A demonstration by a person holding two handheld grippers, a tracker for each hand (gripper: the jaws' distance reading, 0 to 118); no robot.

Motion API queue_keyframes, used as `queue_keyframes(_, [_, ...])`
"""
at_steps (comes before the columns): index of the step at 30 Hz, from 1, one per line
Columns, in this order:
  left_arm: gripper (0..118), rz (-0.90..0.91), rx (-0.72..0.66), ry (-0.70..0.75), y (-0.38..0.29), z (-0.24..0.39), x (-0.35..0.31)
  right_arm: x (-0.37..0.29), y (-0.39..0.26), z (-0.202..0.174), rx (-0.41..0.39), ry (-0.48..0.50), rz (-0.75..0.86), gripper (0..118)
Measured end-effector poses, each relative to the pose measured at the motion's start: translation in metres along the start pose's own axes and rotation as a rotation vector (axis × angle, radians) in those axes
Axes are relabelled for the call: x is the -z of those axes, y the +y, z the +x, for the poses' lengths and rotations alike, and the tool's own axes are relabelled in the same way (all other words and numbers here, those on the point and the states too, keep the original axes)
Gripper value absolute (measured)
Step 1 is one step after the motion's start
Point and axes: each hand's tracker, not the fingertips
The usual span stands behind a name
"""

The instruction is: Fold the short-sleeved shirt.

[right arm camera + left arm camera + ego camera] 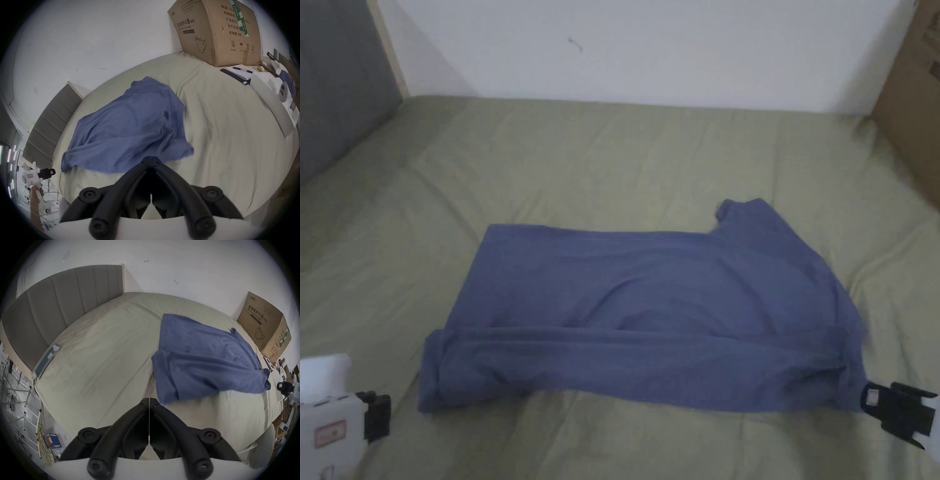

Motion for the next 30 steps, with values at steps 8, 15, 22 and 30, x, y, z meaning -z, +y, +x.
queue_keyframes(8, [66,0.037,-0.069,-0.092,0.004,0.010,0.010,0.013,-0.034,-0.020,-0.172,-0.096,-0.062,0])
queue_keyframes(15, [71,-0.100,0.034,0.037,0.011,0.029,0.075,0.024,-0.034,-0.014,-0.102,-0.090,-0.083,0])
queue_keyframes(22, [4,-0.076,-0.045,0.005,0.020,0.024,0.064,0.038,-0.026,-0.014,-0.189,-0.107,-0.129,51])
queue_keyframes(30, [4,-0.078,0.046,0.008,0.031,0.028,0.055,0.095,0.015,0.006,-0.262,-0.233,-0.119,82])
